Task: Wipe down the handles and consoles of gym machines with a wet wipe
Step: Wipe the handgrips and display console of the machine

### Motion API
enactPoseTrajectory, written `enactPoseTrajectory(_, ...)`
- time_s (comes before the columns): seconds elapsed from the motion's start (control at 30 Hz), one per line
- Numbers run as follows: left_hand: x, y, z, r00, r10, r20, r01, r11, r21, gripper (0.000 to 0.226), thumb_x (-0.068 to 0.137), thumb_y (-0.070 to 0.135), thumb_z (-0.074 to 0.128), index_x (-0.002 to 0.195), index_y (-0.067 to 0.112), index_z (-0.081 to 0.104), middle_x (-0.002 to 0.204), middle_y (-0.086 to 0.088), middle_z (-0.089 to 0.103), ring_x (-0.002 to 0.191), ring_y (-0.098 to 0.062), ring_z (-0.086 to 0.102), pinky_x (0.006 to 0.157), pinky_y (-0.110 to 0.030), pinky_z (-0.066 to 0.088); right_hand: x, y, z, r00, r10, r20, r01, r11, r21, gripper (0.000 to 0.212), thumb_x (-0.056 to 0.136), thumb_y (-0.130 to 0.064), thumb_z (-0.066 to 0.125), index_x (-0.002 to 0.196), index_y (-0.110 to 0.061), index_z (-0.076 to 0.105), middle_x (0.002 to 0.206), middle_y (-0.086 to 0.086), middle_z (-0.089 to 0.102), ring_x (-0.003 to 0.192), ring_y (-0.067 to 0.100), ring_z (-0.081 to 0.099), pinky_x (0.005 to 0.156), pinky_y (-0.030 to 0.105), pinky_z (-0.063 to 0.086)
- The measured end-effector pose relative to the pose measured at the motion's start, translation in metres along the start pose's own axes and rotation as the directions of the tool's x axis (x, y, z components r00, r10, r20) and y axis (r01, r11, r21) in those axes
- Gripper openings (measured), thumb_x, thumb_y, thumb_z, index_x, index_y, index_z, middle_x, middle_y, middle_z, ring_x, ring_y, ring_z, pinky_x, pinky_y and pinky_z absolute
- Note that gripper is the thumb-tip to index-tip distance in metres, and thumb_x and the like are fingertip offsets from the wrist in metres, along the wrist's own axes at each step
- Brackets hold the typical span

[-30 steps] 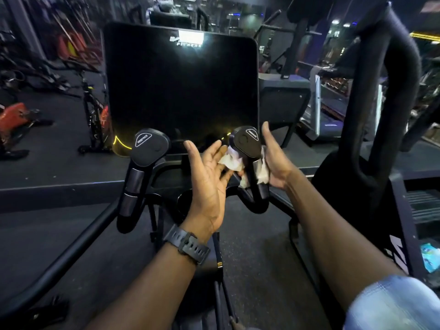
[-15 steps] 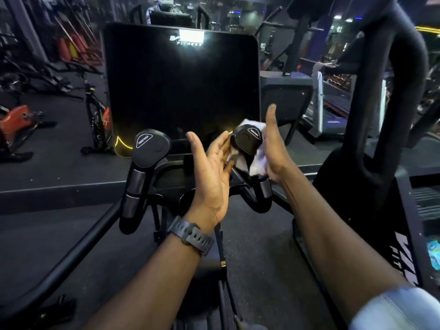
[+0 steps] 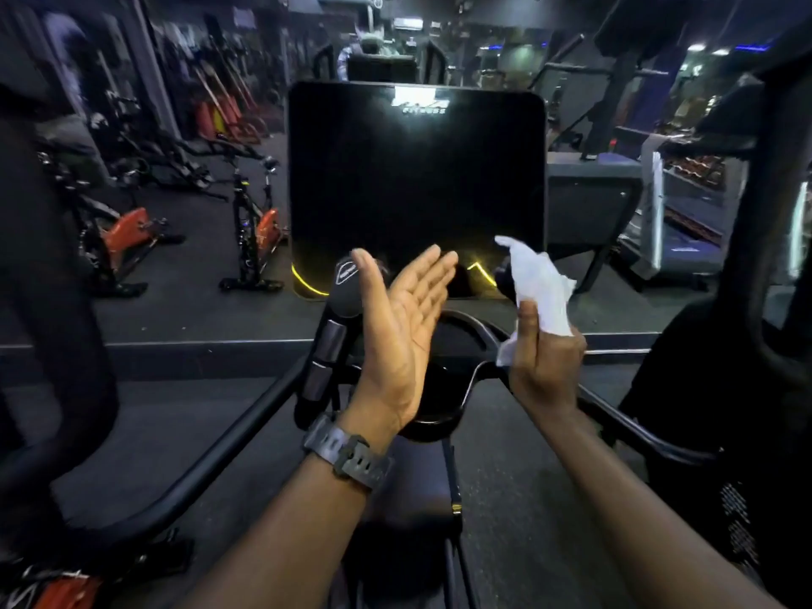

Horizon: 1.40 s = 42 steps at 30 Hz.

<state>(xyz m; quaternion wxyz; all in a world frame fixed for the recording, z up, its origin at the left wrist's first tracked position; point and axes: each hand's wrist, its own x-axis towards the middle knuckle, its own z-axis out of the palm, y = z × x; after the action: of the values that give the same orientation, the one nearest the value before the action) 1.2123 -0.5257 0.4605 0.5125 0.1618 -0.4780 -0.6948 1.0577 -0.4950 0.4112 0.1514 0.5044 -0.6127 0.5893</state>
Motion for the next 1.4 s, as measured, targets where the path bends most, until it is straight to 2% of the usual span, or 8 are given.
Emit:
enactPoseTrajectory(0.23, -0.003, 0.053, -0.058, 0.971, 0.2, -0.132, -0.177, 0.969, 0.171, 0.09, 0.098, 0.065, -0.004, 0.148, 0.009, 0.046, 0.142, 0.0, 0.06, 0.131, -0.007, 0.056, 0.114, -0.028, 0.041, -0.005, -0.097, 0.099, 0.91, -0.281, 0.305, 0.23, 0.954, 0.192, 0.055, 0.105, -0.029, 0.044, 0.152, -0.008, 0.028, 0.154, 0.019, 0.036, 0.144, 0.032, 0.034, 0.117, 0.042, 0.03)
enactPoseTrajectory(0.43, -0.018, 0.048, -0.076, 0.988, 0.118, -0.103, -0.083, 0.952, 0.296, 0.09, 0.096, 0.064, 0.0, 0.137, 0.008, 0.057, 0.095, 0.003, 0.077, 0.086, -0.002, 0.071, 0.068, -0.011, 0.051, -0.014, -0.084, 0.116, 0.671, -0.649, 0.36, 0.733, 0.654, -0.186, 0.055, 0.1, -0.028, 0.053, 0.146, -0.004, 0.036, 0.155, 0.016, 0.035, 0.147, 0.032, 0.025, 0.119, 0.056, 0.018)
enactPoseTrajectory(0.53, -0.02, 0.042, -0.087, 0.991, 0.075, -0.113, -0.041, 0.958, 0.283, 0.096, 0.08, 0.076, 0.013, 0.13, 0.01, 0.061, 0.105, -0.002, 0.077, 0.097, -0.01, 0.072, 0.081, -0.02, 0.056, -0.008, -0.057, 0.091, 0.526, -0.721, 0.451, 0.843, 0.514, -0.16, 0.055, 0.1, -0.033, 0.051, 0.142, 0.002, 0.047, 0.153, 0.017, 0.037, 0.146, 0.031, 0.03, 0.12, 0.052, 0.021)
enactPoseTrajectory(0.7, -0.019, 0.034, -0.103, 0.964, 0.085, -0.251, 0.015, 0.929, 0.369, 0.089, 0.094, 0.067, 0.002, 0.117, 0.014, 0.069, 0.105, 0.007, 0.077, 0.102, -0.001, 0.07, 0.096, -0.022, 0.054, 0.018, -0.096, 0.111, 0.77, -0.508, 0.386, 0.622, 0.732, -0.278, 0.056, 0.099, -0.035, 0.05, 0.133, 0.008, 0.051, 0.136, 0.026, 0.053, 0.135, 0.038, 0.044, 0.118, 0.051, 0.025)
enactPoseTrajectory(0.87, -0.026, 0.031, -0.102, 0.967, 0.026, -0.254, 0.058, 0.947, 0.316, 0.093, 0.087, 0.072, 0.005, 0.11, 0.011, 0.072, 0.099, -0.003, 0.079, 0.094, -0.012, 0.073, 0.074, -0.019, 0.054, 0.002, -0.061, 0.084, 0.491, -0.633, 0.599, 0.861, 0.456, -0.224, 0.05, 0.099, -0.038, 0.041, 0.133, -0.003, 0.052, 0.136, 0.019, 0.054, 0.137, 0.034, 0.036, 0.118, 0.056, 0.021)
enactPoseTrajectory(1.03, -0.027, 0.031, -0.099, 0.966, 0.031, -0.258, 0.052, 0.949, 0.311, 0.086, 0.094, 0.066, 0.001, 0.102, 0.019, 0.072, 0.091, 0.007, 0.078, 0.089, -0.005, 0.073, 0.07, -0.015, 0.052, 0.016, -0.095, 0.106, 0.726, -0.487, 0.486, 0.669, 0.665, -0.333, 0.048, 0.098, -0.037, 0.045, 0.13, -0.002, 0.054, 0.131, 0.018, 0.055, 0.134, 0.036, 0.043, 0.12, 0.053, 0.018)
enactPoseTrajectory(1.2, -0.029, 0.034, -0.107, 0.94, 0.033, -0.339, 0.055, 0.968, 0.246, 0.091, 0.083, 0.08, 0.013, 0.116, 0.019, 0.071, 0.11, -0.011, 0.075, 0.103, -0.027, 0.071, 0.084, -0.04, 0.057, -0.027, -0.07, 0.106, 0.387, -0.723, 0.572, 0.921, 0.332, -0.203, 0.056, 0.103, -0.034, 0.038, 0.15, -0.004, 0.034, 0.157, 0.012, 0.034, 0.149, 0.03, 0.022, 0.122, 0.048, 0.013)
enactPoseTrajectory(1.4, -0.033, 0.023, -0.132, 0.864, 0.01, -0.504, 0.181, 0.927, 0.329, 0.093, 0.091, 0.077, 0.015, 0.112, 0.005, 0.07, 0.109, -0.009, 0.075, 0.106, -0.024, 0.069, 0.095, -0.034, 0.053, -0.071, -0.048, 0.138, -0.13, -0.682, 0.72, 0.984, -0.177, 0.011, 0.034, 0.098, -0.023, 0.038, 0.116, -0.015, 0.065, 0.121, 0.007, 0.065, 0.123, 0.028, 0.055, 0.115, 0.043, 0.028)
